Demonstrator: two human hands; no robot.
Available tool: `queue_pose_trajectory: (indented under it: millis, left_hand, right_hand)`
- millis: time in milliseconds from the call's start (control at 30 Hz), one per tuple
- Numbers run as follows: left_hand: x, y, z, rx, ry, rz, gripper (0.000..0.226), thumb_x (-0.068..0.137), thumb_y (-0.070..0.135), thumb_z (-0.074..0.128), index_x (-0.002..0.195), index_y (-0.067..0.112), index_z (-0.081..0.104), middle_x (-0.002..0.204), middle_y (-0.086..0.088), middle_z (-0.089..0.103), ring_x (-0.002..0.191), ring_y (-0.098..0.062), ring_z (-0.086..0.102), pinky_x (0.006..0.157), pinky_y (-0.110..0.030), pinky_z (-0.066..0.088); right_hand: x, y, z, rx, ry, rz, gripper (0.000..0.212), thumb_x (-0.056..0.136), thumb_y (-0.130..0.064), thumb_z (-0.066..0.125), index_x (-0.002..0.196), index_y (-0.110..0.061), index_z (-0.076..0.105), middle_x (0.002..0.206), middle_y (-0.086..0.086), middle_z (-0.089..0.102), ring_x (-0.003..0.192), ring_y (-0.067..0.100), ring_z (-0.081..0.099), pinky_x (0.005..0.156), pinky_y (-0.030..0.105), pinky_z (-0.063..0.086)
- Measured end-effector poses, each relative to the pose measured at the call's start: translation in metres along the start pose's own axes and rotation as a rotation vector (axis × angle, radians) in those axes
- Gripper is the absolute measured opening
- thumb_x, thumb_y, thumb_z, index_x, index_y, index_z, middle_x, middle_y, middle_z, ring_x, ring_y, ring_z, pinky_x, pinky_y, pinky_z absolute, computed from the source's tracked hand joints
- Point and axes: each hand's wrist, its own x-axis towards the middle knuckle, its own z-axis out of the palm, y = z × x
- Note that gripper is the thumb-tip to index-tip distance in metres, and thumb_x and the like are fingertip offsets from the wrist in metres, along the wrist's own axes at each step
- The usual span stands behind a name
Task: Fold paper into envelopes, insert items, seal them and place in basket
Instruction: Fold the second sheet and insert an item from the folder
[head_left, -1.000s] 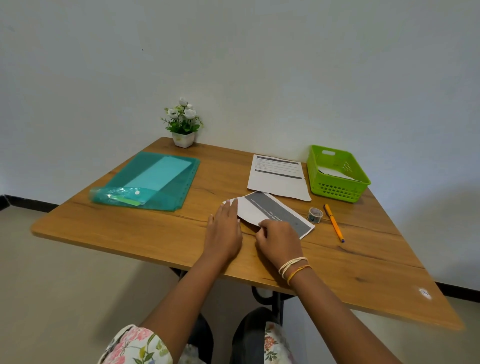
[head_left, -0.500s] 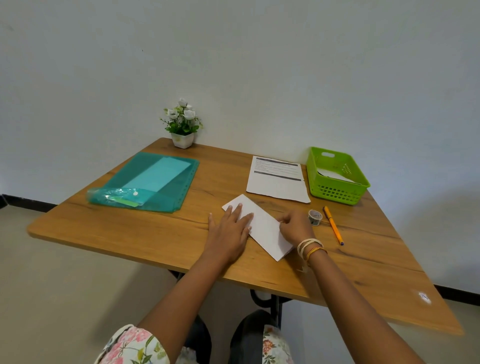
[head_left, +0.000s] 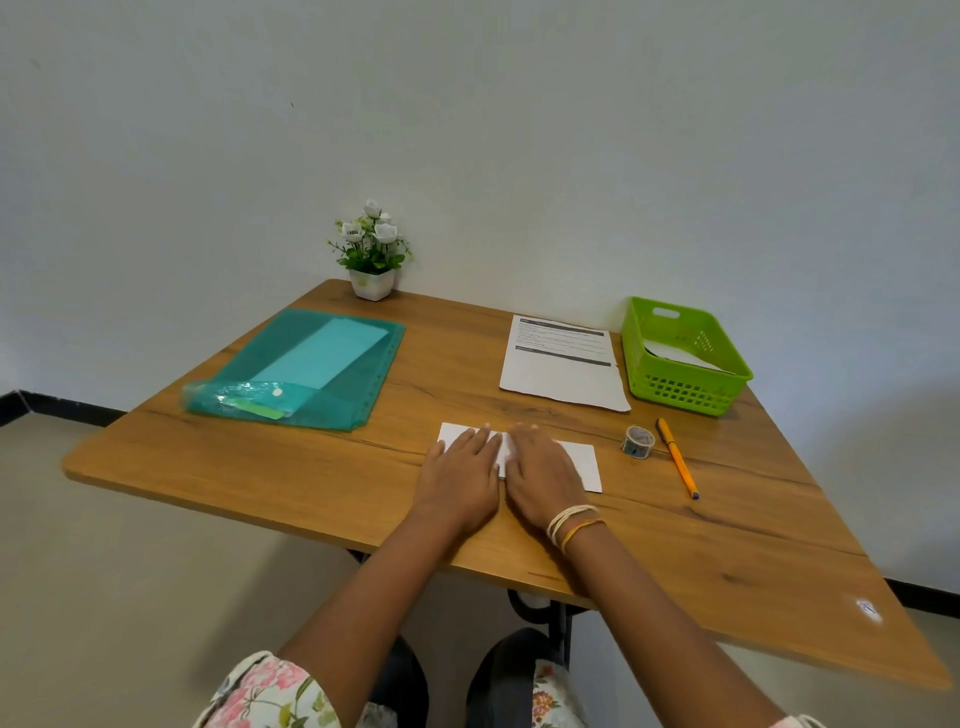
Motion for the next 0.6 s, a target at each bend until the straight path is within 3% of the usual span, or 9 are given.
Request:
queue_pose_trajectory:
  millis: [133,267,600]
  left_hand:
    - [0.000,0.000,-0.001,0.005,-0.021,-0.033,0.052,0.103,0.039,0.018,0.153,0.025,0.016,0.162,0.004,0.011,0.148,-0.013,0.008,0.119,-0.042,0.009]
    - [0.002,-0.005,0.002,0.056,-0.039,-0.097,0.055,0.103,0.037,0.018,0.154,0.019,0.008,0.162,0.002,0.005,0.149,-0.014,0.003,0.121,-0.042,0.006]
    - [-0.003,-0.024,0.000,0.031,-0.008,-0.224,0.057,0.103,0.035,0.018,0.155,0.017,0.005,0.162,0.001,0.002,0.149,-0.014,0.001,0.121,-0.037,0.005]
  right_hand:
    - [-0.001,-0.004,0.006,-0.026,-0.175,-0.023,0.052,0.103,-0.034,0.024,0.151,-0.016,0.020,0.159,0.003,0.019,0.147,0.016,0.015,0.120,0.035,0.015]
    - [-0.002,0.010,0.006,-0.106,-0.240,0.031,0.059,0.101,-0.041,0.019,0.153,-0.015,0.009,0.161,0.003,0.004,0.148,0.017,0.004,0.120,0.037,0.007]
    - [-0.008,0.051,-0.005,-0.165,-0.209,0.157,0.060,0.101,-0.041,0.019,0.153,-0.014,0.007,0.161,0.003,0.004,0.148,0.017,0.003,0.121,0.037,0.007]
